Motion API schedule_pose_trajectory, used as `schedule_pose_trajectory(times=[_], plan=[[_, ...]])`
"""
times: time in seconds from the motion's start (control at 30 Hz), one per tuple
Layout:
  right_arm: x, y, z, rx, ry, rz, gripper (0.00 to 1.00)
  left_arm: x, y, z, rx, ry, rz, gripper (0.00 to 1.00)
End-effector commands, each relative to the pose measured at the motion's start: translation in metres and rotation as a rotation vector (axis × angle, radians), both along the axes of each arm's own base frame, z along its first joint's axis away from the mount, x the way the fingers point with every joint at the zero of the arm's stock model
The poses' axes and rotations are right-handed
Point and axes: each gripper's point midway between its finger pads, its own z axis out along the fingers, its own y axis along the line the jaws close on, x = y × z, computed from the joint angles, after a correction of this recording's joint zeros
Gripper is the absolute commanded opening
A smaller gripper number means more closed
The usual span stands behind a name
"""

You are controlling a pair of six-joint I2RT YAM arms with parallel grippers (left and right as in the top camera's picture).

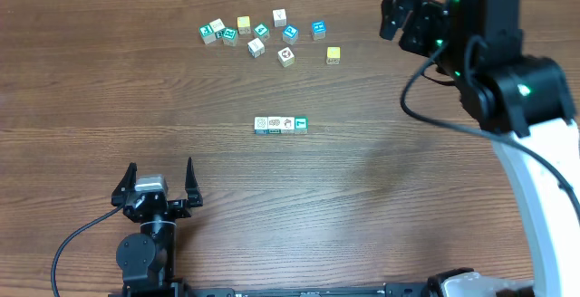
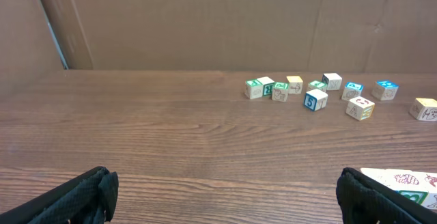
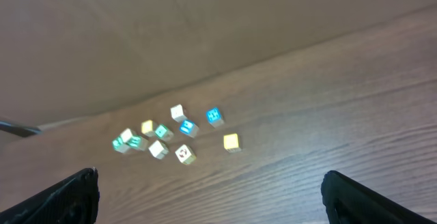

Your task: Form a horizontal line

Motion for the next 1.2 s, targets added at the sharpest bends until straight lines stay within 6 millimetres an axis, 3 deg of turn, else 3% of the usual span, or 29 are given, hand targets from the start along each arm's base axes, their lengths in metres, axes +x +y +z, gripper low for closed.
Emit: schedule_pose_trajectory(times=[0.0, 0.13, 0.23, 0.57, 0.73, 1.0, 1.17], plan=[[-0.014, -0.008, 0.023, 0.01, -0.061, -0.015, 1.0, 0.0, 0.002, -0.002, 0.023, 0.009, 0.009, 1.0], [-0.027, -0.011, 0.038, 0.021, -0.101, -0.015, 1.0, 0.0, 0.002, -0.002, 0.023, 0.009, 0.009, 1.0], [-0.039, -0.014, 0.035, 0.021, -0.102, -0.015, 1.0, 0.0, 0.002, -0.002, 0.023, 0.009, 0.009, 1.0], [-0.096, -0.029, -0.052, -0.025, 0.072, -0.014, 1.0, 0.0, 0.002, -0.002, 0.023, 0.009, 0.009, 1.0], [-0.128, -0.037, -0.079, -0.05, 0.165, -0.014, 1.0, 0.0, 0.002, -0.002, 0.023, 0.009, 0.009, 1.0], [-0.16, -0.045, -0.087, -0.044, 0.143, -0.014, 1.0, 0.0, 0.002, -0.002, 0.023, 0.009, 0.009, 1.0], [-0.164, -0.046, -0.085, -0.04, 0.13, -0.014, 1.0, 0.0, 0.002, -0.002, 0.023, 0.009, 0.009, 1.0]])
